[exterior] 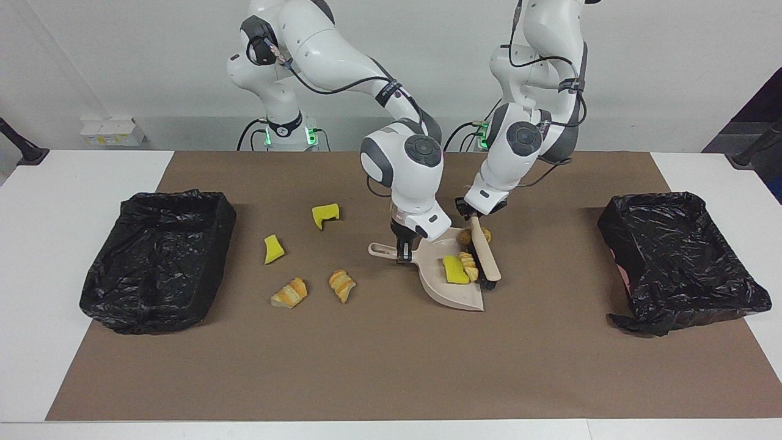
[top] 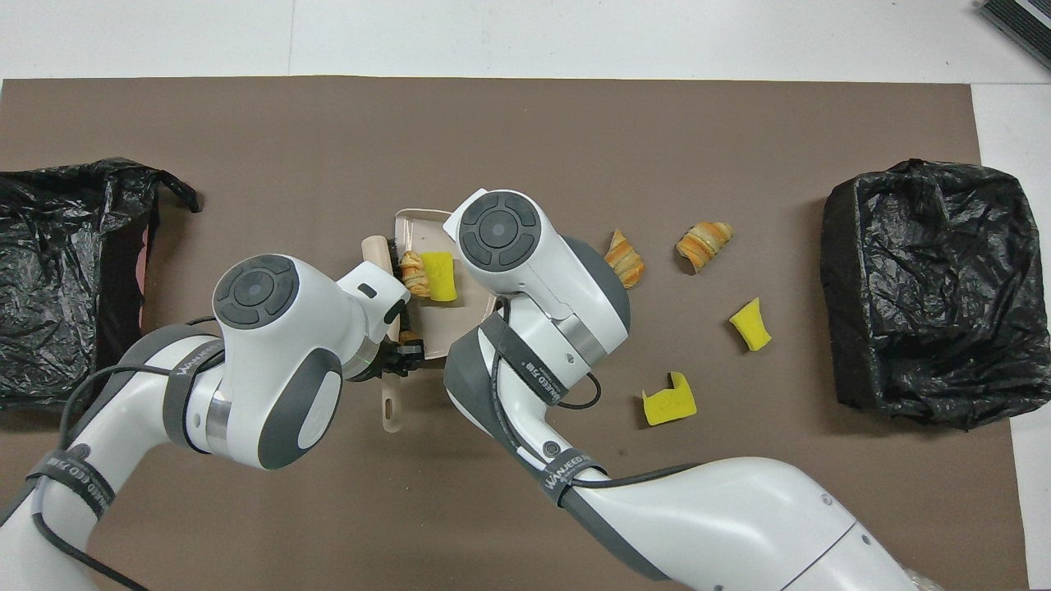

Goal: Sweep and dump trash in bin
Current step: 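Sweep the potato and sponge into the dustpan with the left gripper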

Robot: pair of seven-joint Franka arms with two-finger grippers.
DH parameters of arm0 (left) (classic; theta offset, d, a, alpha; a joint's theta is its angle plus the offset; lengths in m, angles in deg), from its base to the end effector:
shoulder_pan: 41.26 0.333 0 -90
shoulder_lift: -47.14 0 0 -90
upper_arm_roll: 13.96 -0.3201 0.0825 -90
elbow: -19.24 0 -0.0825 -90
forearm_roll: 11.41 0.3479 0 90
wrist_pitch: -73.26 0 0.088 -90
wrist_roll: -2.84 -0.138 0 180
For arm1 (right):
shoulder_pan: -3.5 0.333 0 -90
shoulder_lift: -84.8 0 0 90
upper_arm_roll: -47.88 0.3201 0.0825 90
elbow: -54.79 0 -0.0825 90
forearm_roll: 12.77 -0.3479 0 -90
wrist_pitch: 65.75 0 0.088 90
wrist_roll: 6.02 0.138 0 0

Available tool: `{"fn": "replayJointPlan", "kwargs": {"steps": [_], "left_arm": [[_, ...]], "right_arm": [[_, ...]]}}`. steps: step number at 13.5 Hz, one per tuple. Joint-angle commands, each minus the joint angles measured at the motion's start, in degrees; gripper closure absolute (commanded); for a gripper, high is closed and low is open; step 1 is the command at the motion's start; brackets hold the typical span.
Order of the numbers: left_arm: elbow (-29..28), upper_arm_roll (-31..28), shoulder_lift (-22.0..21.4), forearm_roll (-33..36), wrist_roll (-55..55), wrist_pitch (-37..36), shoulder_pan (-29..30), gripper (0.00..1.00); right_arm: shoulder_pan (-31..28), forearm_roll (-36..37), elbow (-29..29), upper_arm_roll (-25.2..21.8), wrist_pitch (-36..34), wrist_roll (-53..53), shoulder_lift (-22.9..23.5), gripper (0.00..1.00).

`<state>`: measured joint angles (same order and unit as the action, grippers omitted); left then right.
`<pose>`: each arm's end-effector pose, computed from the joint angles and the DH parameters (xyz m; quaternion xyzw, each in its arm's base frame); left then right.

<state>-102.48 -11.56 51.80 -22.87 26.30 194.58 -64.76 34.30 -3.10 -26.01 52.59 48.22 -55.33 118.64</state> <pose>0.4558 -0.2371 0.3614 0.9948 0.0344 -0.0753 0.0585 0.5715 0.3767 0.3454 0.7182 0.6937 -0.0111 0.0531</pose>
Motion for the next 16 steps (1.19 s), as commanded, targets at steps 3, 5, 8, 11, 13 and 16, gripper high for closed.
{"fn": "replayJointPlan", "kwargs": {"steps": [3, 5, 8, 11, 13, 16], "left_arm": [[2.4, -1.4, -3.5, -0.1, 3.8, -11.6, 5.3, 1.00], [-0.7, -1.3, -6.0, 0.7, 5.0, -15.6, 7.6, 1.00], [-11.0, -1.1, -11.7, 0.7, 5.2, -9.4, 6.5, 1.00], [-12.3, -0.9, -9.2, 0.6, 7.6, -2.3, 0.7, 1.00], [-11.6, -0.8, -8.1, 0.0, 7.3, 1.5, -1.8, 1.00], [-8.5, -0.8, -5.9, -0.9, 7.4, 4.9, -3.3, 1.00]], "right_arm": [[-0.2, 1.0, 0.3, 0.3, 0.8, -0.7, 0.4, 1.00], [-0.3, 1.0, 0.3, 0.3, 0.8, -0.7, 0.4, 1.00], [-0.8, 0.5, -0.3, 0.3, 0.9, -0.9, 0.3, 1.00], [-0.6, 0.5, -0.5, 0.3, 0.9, -0.7, 0.2, 1.00], [-0.6, 0.5, -0.6, 0.3, 0.8, -0.7, 0.1, 1.00], [-0.7, 0.5, -0.7, 0.3, 0.8, -0.8, 0.0, 1.00]]}}
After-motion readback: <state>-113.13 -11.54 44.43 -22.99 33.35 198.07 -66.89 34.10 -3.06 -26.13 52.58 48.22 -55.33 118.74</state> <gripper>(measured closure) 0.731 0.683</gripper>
